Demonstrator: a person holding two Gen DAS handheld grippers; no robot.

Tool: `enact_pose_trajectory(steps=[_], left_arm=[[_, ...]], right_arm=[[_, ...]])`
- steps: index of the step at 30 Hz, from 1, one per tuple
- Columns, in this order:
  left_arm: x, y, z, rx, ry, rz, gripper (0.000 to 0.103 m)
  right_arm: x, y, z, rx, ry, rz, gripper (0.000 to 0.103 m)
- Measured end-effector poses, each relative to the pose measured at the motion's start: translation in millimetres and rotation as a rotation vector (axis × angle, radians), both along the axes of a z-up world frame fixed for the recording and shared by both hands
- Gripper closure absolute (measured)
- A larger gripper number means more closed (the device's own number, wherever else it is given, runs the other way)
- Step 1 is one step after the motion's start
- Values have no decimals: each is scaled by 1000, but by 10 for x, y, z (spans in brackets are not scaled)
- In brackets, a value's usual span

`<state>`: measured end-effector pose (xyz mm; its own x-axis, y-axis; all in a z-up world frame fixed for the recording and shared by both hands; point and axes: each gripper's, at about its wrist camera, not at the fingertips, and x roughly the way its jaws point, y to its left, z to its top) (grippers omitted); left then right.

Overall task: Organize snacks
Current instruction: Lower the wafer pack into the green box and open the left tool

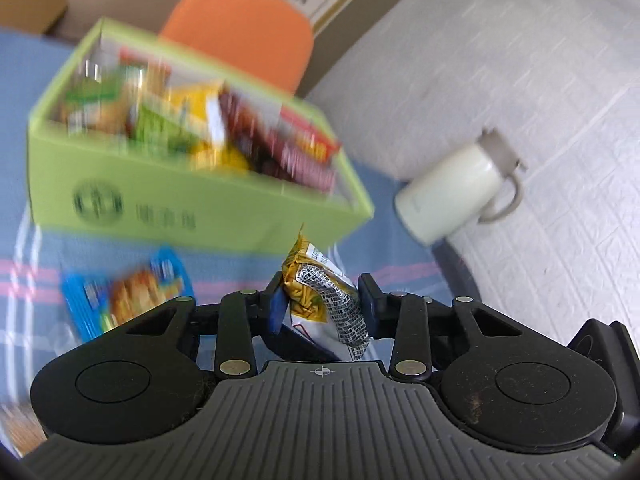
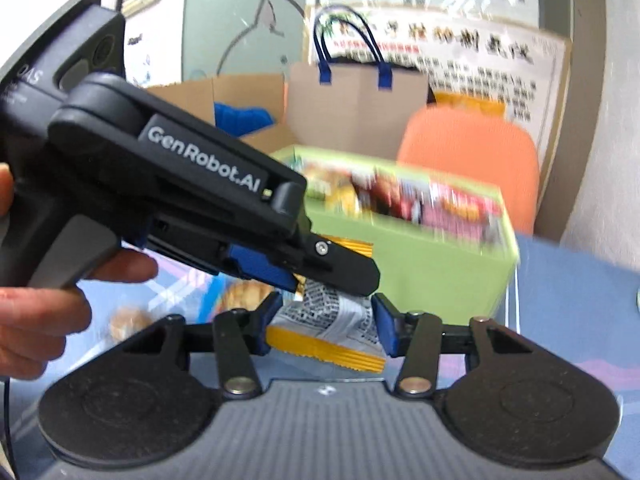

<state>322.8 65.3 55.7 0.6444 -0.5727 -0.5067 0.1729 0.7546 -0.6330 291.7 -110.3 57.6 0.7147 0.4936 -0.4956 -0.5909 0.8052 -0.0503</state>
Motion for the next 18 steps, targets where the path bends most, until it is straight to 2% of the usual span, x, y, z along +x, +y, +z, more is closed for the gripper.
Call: enact_pose_trajectory(steps=[4,7,9,12,13,14,16,17,18], left_arm=[[303,209,296,30,-57,66,87],[628,362,385,58,-78,100,87],[869,452,338,73,-61,126,87],[1178,546,120,101,-3,146,85],[1242,558,29,111,18,149,85],[1271,574,-46,106,20,141,80],[1240,594,-83,107,-18,124,78],[1207,589,-62,112,-36,118,67],[1159,585,-25,117,-57,122,50]], right_arm=[[474,264,200,3,-29,46,52],[853,458,252,-23,-38,69,52],[1121,582,186,-41,-20,79,52],[1488,706,20,-50,60,97,51],[1540,704,-59,-38,85,105,47],[1556,678,-103,-15,97,104,44],[1535,602,-127,33,108,111,39],[1488,579,-132,38,107,109,35],[1442,564,-110,43,102,111,32]])
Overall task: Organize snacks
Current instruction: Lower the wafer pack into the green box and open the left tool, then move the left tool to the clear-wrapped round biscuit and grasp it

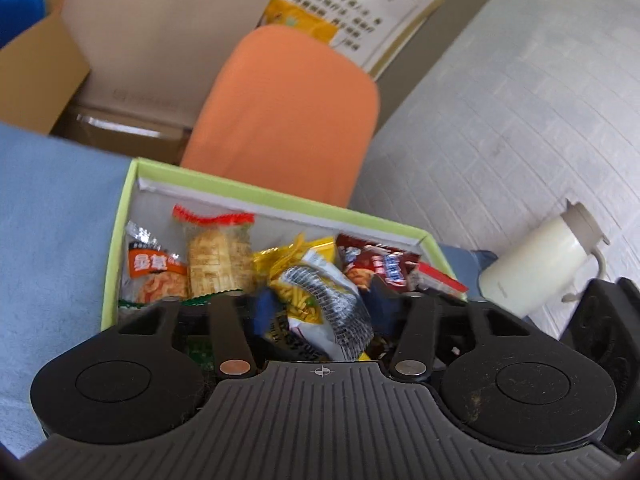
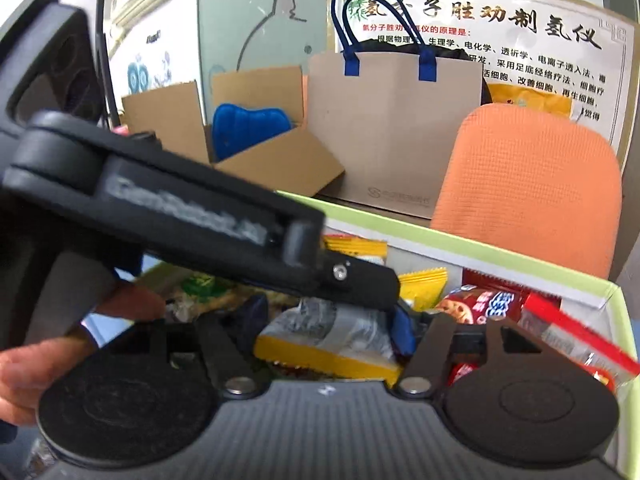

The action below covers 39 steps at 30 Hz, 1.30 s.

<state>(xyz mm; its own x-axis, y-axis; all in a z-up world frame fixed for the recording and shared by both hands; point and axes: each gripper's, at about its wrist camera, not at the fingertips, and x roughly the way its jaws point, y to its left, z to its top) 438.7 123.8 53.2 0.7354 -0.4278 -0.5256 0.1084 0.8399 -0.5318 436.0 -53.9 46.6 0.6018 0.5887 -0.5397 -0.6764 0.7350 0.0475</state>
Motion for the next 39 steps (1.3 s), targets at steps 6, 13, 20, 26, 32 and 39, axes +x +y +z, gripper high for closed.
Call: enact_pose_trajectory(steps=[6,13,20,26,32,39], left_arm=[[-555,20,456,52,-172,38,29],[-1420,-29,676,91,-244,87,23],[-2217,-13,459,131,-182,187,19],[-2725,218,6,84,-50,310,19],[-2738,501,-364,-13,97,315,33],[-2612,654,-461,-47,128,275,38]], right_arm=[[-707,-159,371,16,-199,-60,1],[-1441,-479,542,135,-123,-128,0],[-2080,-577,343,117,-69,-119,0],[-2473,-446,-141,175,93,-84,0],[-2624,59,-334,22,87,-5,0],[-2304,365,-359,-48,67,22,0]])
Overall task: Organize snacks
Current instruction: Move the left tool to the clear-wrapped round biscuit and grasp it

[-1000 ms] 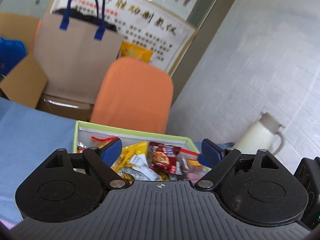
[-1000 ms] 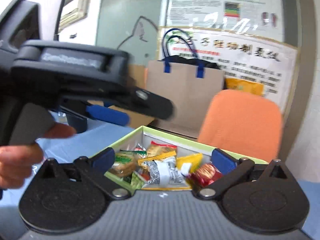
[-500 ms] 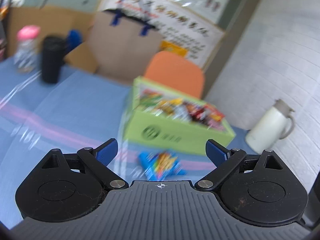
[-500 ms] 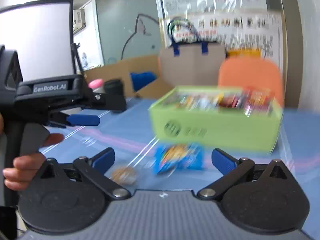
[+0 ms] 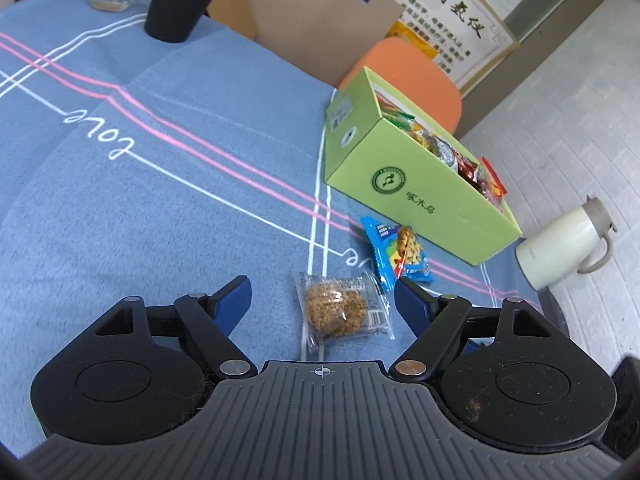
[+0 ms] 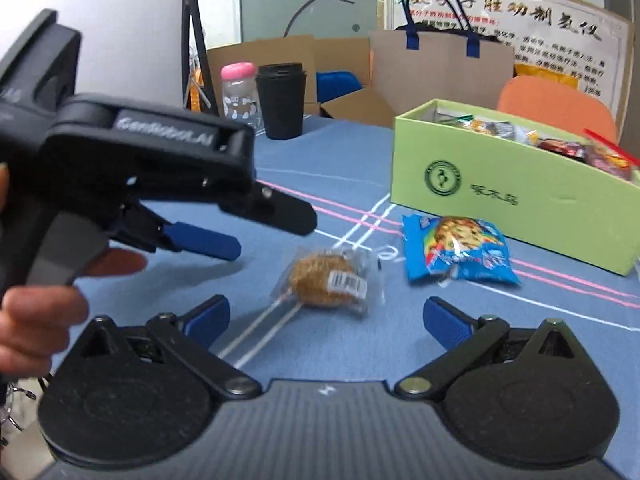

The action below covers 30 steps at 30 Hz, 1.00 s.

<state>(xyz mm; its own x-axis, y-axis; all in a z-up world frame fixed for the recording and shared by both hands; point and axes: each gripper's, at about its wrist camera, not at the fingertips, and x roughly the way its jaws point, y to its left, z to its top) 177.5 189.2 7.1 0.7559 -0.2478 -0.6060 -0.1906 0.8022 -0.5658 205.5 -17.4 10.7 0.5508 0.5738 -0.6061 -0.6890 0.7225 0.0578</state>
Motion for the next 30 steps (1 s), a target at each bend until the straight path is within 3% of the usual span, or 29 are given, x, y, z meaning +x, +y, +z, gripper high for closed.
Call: enact_pose_trajectory(steps=[8,12,14,20,26,28,30], left_arm=[[316,-21,-76,-89,18,-97,46],[301,-143,-30,-90,-20,-179,45],[286,-254,8,-78,-41,-221,39],[271,-732,19,-48,-39,-322,37],[390,-1322,50,-58,-40,-483,39],[412,-1438,91,-21,-35,-486,41],[385,-1472,138,1,-41,-444,41]], right_arm=[[177,163,-95,-28,35,63,1],[83,30,-72,-13,43,83,1],[12,-47,-66,-11,46,87,1],[-244,-444,-85,-17,49,-28,1],[-509,-983,-94,24,84,-181,0],[-595,-1068,-82,20,78,-187,0],[-674,-1140,-33,-2,14,-178,0]])
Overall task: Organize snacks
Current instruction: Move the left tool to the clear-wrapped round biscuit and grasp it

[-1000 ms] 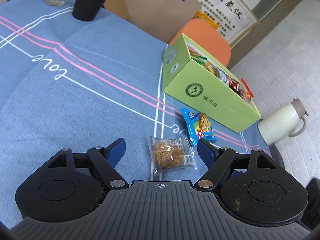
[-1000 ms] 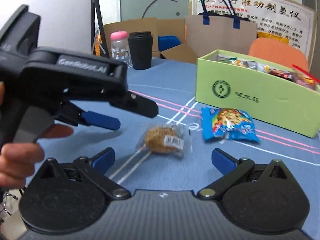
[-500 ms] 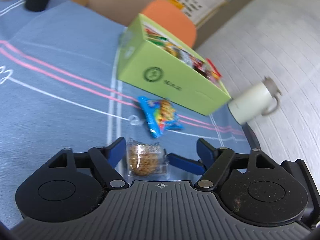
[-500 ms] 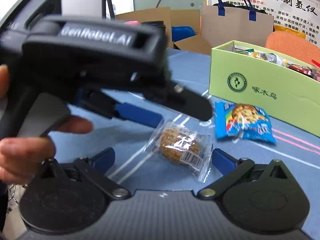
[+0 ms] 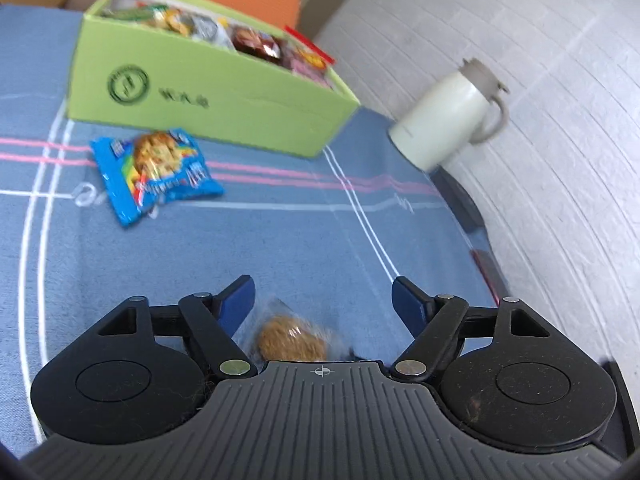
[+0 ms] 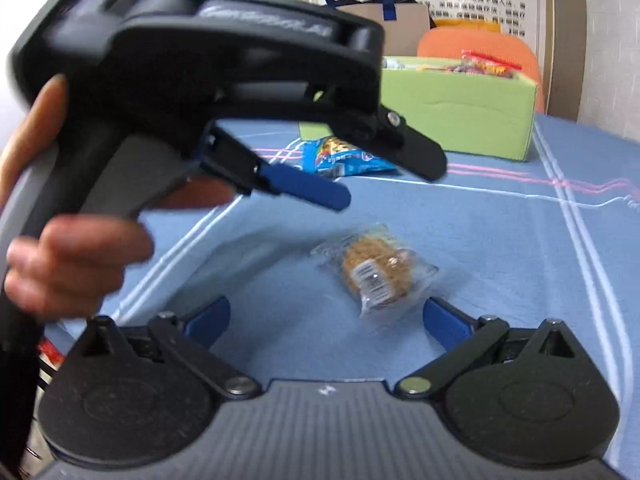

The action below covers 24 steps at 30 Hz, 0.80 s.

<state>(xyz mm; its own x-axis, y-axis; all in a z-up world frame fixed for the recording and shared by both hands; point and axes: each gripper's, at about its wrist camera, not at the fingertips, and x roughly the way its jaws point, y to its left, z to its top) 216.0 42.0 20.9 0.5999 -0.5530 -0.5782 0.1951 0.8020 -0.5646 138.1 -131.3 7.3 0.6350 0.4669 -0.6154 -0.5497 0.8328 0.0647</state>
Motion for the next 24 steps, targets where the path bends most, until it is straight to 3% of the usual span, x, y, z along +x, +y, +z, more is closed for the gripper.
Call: enact_pose_trajectory(steps=[4,9,13,19,24], left_arm=[[-173,71,71,6,-8,82,34],[-292,121,26,-14,38,100,34],[-282,104,-15,-7,54,112,34],[-230,25,-93,-2,85,82,35],[-239,12,-141,-10,93,77,35]], right_arm=[[93,-107,55,-27,-61,-2,0],[210,-23,-62,-40,-23,75,1],[2,51,-64,-19,-20,128,0],[89,72,-65,-34,-29,29,1],[129,136,-117,-43,-19,10,1]])
